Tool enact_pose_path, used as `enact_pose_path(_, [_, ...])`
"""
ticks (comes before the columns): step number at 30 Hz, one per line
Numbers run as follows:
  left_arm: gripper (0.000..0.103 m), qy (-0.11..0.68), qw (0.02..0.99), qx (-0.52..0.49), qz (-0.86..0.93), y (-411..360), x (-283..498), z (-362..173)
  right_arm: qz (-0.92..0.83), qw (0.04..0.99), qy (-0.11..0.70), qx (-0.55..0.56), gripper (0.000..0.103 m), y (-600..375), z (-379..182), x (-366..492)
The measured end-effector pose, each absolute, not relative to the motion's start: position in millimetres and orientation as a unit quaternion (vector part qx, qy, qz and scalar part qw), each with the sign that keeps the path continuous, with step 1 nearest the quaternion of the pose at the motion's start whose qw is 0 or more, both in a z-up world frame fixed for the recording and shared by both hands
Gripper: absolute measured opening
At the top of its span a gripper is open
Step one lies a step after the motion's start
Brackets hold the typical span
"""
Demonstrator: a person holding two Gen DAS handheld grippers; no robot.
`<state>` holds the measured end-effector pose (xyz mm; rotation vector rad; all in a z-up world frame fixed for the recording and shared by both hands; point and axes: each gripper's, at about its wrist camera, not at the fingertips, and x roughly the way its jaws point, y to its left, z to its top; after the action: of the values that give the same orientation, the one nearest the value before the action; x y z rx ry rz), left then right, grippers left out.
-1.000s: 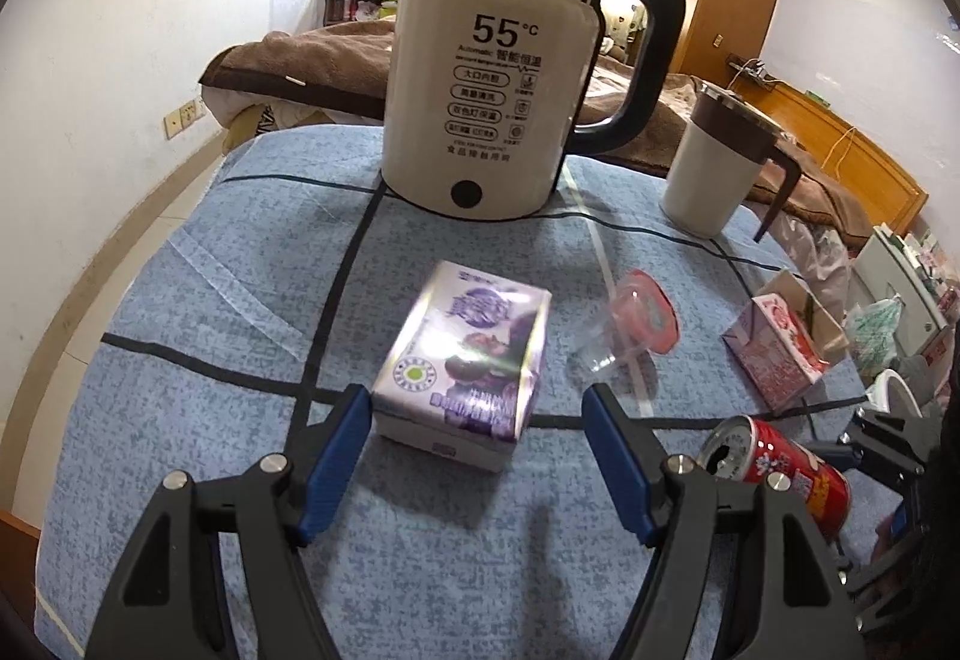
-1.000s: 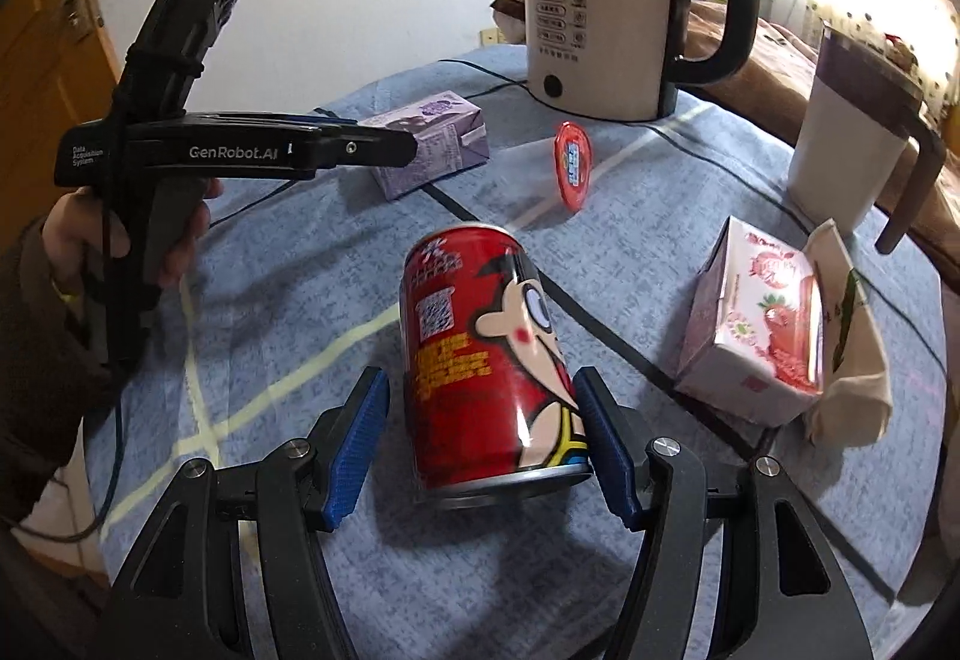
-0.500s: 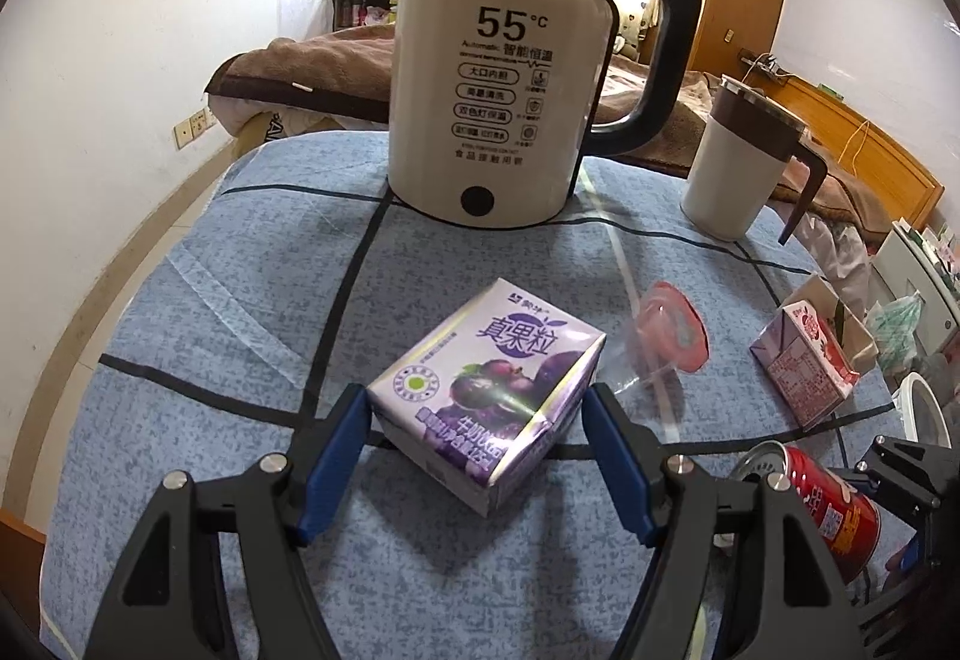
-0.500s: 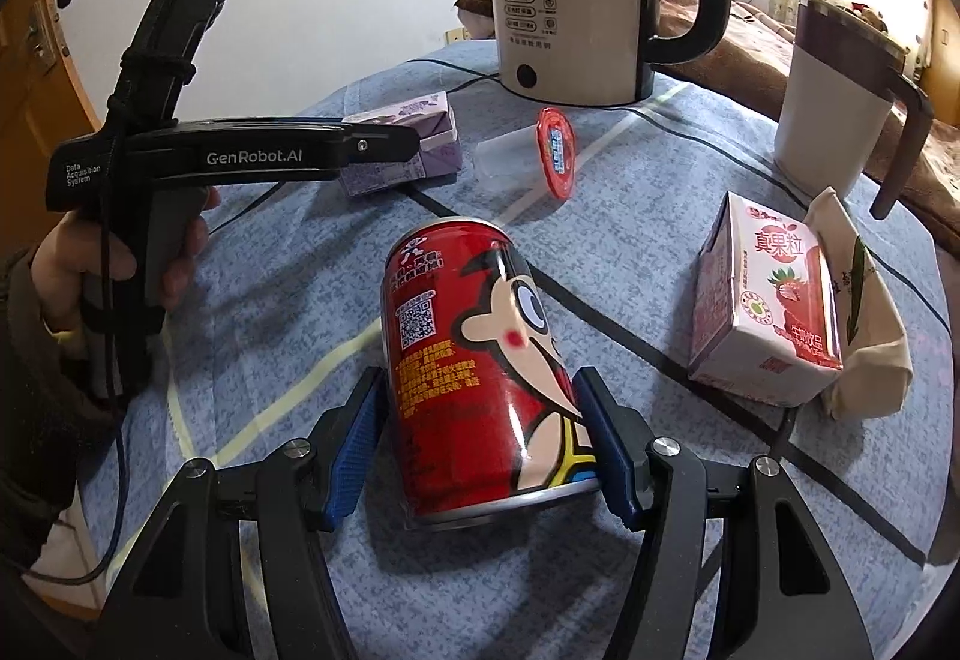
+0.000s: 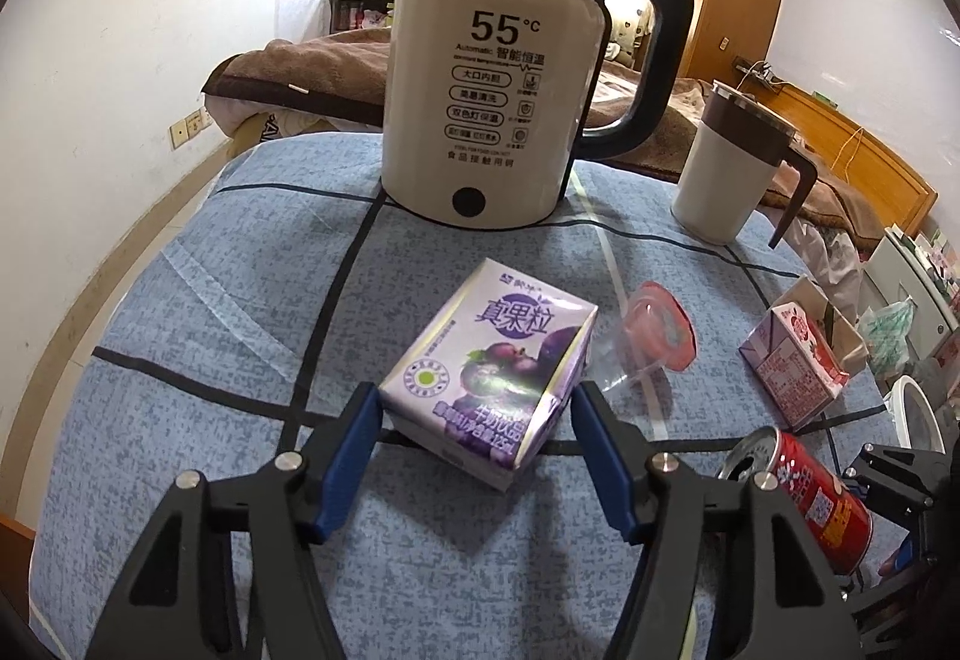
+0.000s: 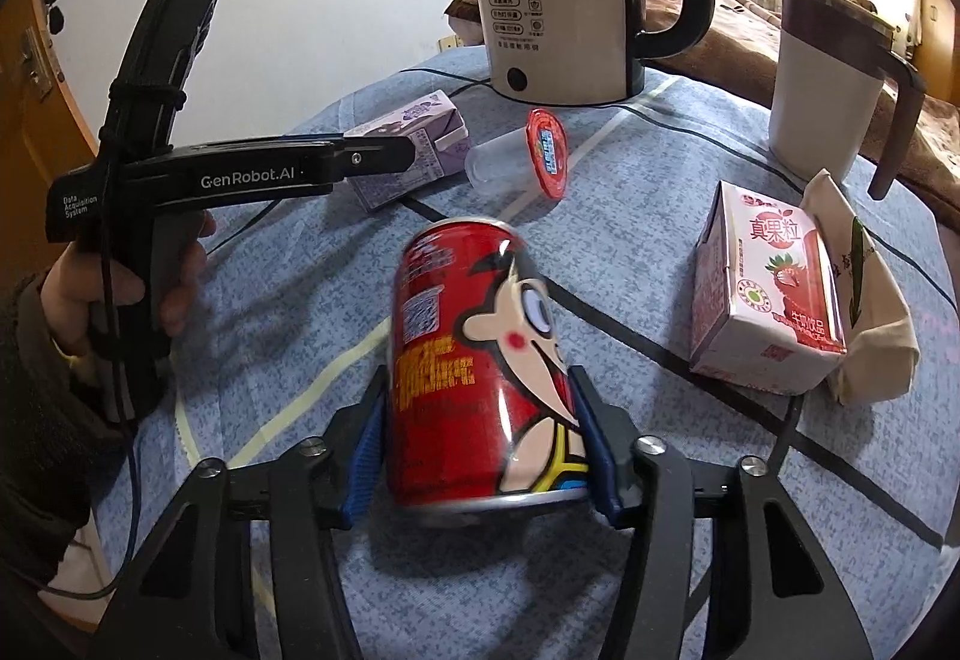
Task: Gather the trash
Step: 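Grasp the purple juice box with the left tool and lift it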
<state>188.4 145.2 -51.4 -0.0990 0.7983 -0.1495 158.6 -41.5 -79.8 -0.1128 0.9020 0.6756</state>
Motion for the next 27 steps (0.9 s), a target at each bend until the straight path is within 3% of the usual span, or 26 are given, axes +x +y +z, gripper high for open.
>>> enact_pose_path(4, [0.067,0.390,0.916,-0.034,-0.086,141.0,187.7,-50.9,0.320,0.844,0.427,-0.053,0.055,-41.4,-80.0,158.5])
enact_pose_path(8, [0.076,0.400,0.912,-0.018,-0.091,137.4,195.5,-54.5,0.322,0.843,0.427,-0.051,0.055,-41.7,-80.3,158.7])
enact_pose_path(16, [0.076,0.420,0.900,-0.062,-0.104,145.6,211.7,-63.4,0.324,0.843,0.428,-0.047,0.055,-42.0,-80.3,157.9])
enact_pose_path(22, [0.059,0.415,0.902,-0.051,-0.105,139.1,207.4,-61.9,0.322,0.844,0.427,-0.044,0.054,-42.6,-80.4,156.9])
enact_pose_path(27, [0.056,0.407,0.907,-0.040,-0.105,132.8,196.9,-57.9,0.315,0.849,0.424,-0.033,0.054,-49.8,-78.8,152.3])
